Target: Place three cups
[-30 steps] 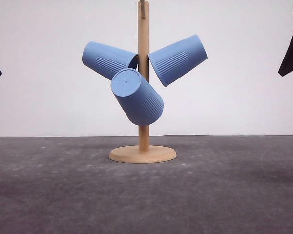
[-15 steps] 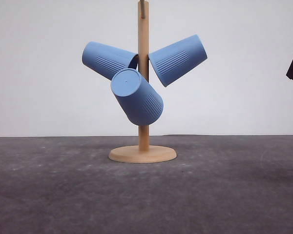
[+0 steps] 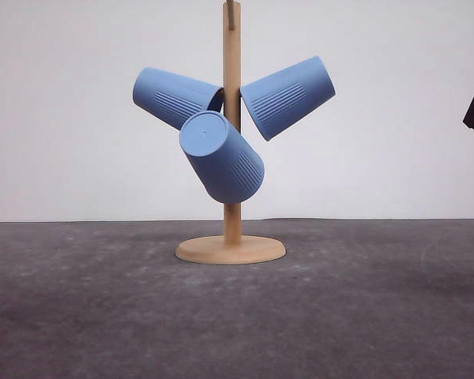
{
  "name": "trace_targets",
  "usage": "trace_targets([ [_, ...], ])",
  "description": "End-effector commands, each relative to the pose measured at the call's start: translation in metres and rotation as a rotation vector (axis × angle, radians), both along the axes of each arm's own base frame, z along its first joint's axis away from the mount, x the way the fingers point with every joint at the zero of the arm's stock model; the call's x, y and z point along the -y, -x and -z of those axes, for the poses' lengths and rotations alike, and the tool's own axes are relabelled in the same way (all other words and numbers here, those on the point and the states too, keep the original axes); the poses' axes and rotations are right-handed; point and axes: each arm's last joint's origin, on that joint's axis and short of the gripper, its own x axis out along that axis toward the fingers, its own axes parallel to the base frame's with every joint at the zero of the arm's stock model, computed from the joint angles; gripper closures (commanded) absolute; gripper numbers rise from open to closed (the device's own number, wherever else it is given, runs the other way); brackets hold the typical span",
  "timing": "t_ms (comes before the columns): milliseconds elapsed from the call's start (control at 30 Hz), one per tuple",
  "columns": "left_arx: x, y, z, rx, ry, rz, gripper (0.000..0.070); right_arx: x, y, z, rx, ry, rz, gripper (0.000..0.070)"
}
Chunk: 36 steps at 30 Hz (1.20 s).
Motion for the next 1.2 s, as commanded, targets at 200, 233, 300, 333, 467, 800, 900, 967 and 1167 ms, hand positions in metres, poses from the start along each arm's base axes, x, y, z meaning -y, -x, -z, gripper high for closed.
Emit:
trace_targets([
  [200, -0.008, 0.000, 0.033, 0.090, -0.030, -0.123, 0.0700, 0.000, -0.001, -0.001, 0.011, 0.004, -0.006, 0.0687],
  [233, -0.008, -0.002, 0.036, 0.098, -0.030, -0.122, 0.0700, 0.000, -0.001, -0.001, 0.011, 0.004, -0.006, 0.0687],
  [300, -0.008, -0.002, 0.038, 0.098, -0.028, -0.121, 0.0700, 0.000, -0.001, -0.001, 0.011, 0.004, -0.006, 0.0687],
  [333, -0.008, -0.002, 0.039, 0.094, -0.025, -0.119, 0.0700, 0.000, -0.001, -0.001, 0.011, 0.004, -0.006, 0.0687],
  [467, -0.008, -0.002, 0.039, 0.093, -0.025, -0.118, 0.0700, 0.000, -0.001, -0.001, 0.012, 0.004, -0.006, 0.0687],
  [800, -0.008, -0.002, 0.039, 0.093, -0.026, -0.118, 0.0700, 0.000, -0.001, -0.001, 0.012, 0.004, -0.005, 0.0687],
  [900, -0.008, -0.002, 0.039, 0.093, -0.025, -0.118, 0.0700, 0.000, -0.001, -0.001, 0.016, 0.010, -0.009, 0.0687],
  [967, -0.008, -0.002, 0.039, 0.093, -0.025, -0.118, 0.0700, 0.000, 0.001, -0.003, 0.057, 0.060, -0.034, 0.0687],
  [1167, -0.008, -0.002, 0.039, 0.093, -0.025, -0.118, 0.0700, 0.010, 0.023, 0.020, 0.362, 0.181, 0.139, 0.0687],
])
